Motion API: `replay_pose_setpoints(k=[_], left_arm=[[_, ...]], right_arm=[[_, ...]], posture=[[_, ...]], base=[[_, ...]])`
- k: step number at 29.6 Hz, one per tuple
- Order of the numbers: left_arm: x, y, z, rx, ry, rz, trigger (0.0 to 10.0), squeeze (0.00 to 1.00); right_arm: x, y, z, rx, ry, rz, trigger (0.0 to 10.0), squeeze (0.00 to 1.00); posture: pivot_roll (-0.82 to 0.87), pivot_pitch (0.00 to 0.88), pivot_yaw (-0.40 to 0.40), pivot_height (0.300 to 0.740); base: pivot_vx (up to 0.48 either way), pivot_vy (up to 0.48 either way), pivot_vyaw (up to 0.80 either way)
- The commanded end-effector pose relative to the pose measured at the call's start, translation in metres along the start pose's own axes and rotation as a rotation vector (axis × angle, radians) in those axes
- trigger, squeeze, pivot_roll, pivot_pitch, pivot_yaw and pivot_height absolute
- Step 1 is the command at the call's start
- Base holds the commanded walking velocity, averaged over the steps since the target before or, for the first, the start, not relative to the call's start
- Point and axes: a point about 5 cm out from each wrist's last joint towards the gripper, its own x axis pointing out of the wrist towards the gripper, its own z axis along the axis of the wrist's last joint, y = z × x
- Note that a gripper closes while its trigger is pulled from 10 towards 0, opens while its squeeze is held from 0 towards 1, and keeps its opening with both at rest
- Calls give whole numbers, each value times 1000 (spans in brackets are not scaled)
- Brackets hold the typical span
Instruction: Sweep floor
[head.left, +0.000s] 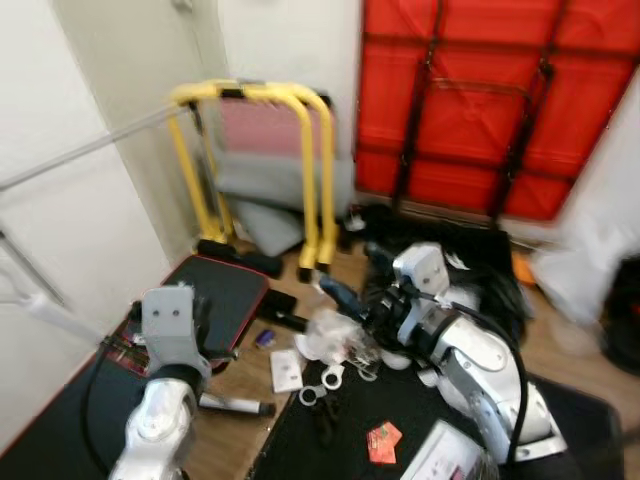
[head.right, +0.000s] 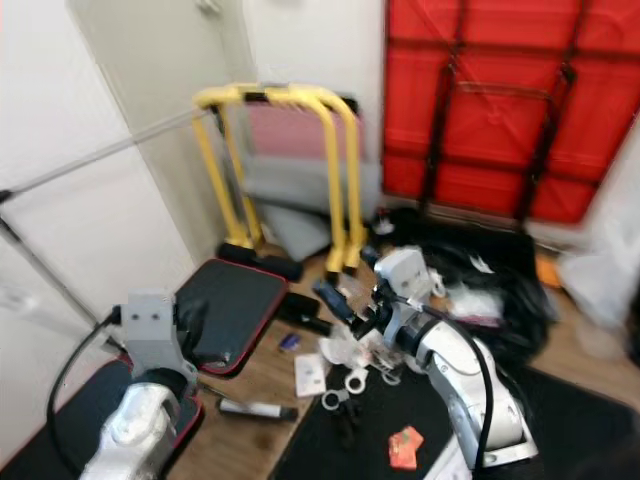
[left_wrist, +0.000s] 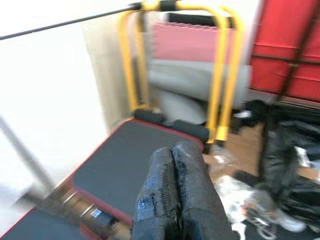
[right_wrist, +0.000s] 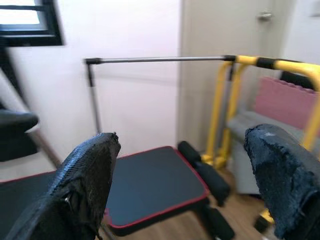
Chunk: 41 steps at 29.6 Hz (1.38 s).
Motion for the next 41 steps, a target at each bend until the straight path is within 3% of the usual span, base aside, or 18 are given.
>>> replay_pose_setpoints(k=[1,14,19,23,34,41], left_arm=[[0,-4,1,-4,-4,-39,10000,0],[-2,-1,2,-8,-4,-43,10000,0],[-2,3,3,-20,-8,-29,10000,0],[-4,6,3,-36,-5,-20,10000,0],[-9,7,4,-37,2,-25,10000,0],[-10,6,4,-33,4,-37,10000,0]], right_arm=[[-1,-3,0,-1,0,-11,10000,0],[-2,-9,2,-7,-6,-38,10000,0],[-2,-20,4,-22,-1,-74,10000,0],[-4,-32,0,-60,59,-100,10000,0],[-9,-37,-15,-69,183,-104,10000,0],[-11,-45,-16,-66,208,-127,10000,0]], posture=[[-92,0,-38,740],[-87,0,-27,740],[-83,0,-29,740],[-79,0,-34,740],[-75,0,-43,740],[-78,0,-46,740]], base=[[0,0,800],[0,0,798],[0,0,794],[0,0,794],[0,0,793],[130,0,0]])
